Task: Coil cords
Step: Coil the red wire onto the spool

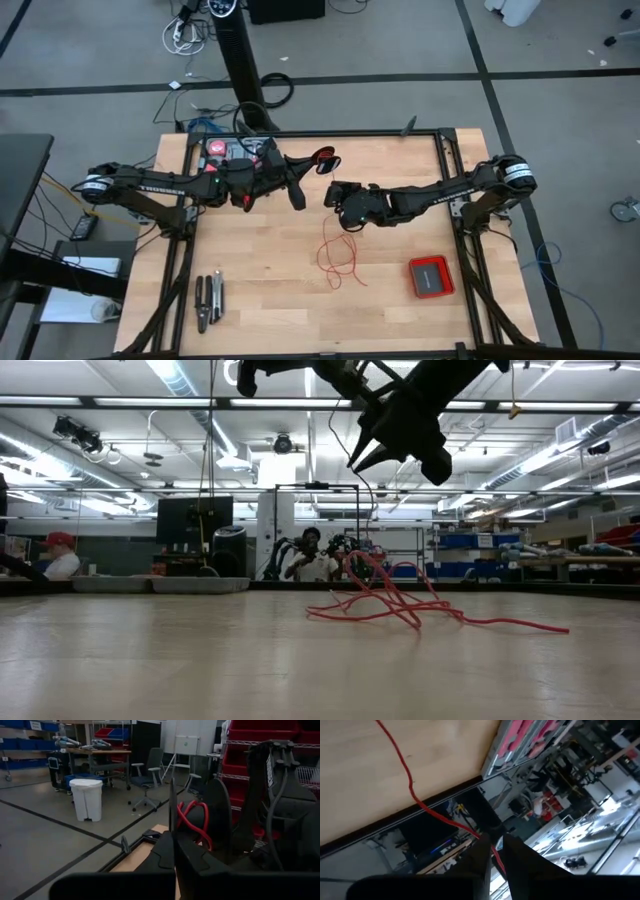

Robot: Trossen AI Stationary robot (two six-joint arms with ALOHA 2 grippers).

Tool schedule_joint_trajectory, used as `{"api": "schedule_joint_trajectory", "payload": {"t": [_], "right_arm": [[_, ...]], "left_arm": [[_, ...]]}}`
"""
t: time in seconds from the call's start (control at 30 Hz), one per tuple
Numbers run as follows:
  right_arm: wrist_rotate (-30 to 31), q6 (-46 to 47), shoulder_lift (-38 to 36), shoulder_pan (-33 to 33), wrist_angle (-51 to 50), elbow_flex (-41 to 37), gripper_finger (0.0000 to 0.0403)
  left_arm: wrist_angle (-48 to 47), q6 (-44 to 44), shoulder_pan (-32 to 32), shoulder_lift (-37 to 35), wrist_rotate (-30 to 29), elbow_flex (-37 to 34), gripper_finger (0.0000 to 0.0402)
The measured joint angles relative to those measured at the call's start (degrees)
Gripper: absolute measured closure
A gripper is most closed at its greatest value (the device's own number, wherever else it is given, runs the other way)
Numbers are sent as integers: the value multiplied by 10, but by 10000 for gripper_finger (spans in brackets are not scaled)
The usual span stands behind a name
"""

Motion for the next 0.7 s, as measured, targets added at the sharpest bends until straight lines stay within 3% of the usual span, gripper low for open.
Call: {"api": "schedule_joint_trajectory", "payload": {"t": [0.3,0.53,0.7], "right_arm": [[-32,72,-20,28,3,0,343],[-5,563,-55,39,5,1,342],[-23,739,-66,27,-110,0,344]], "left_arm": [[-19,1,2,0,1,0,401],[-13,2,2,0,1,0,401],[-10,2,2,0,1,0,401]]}}
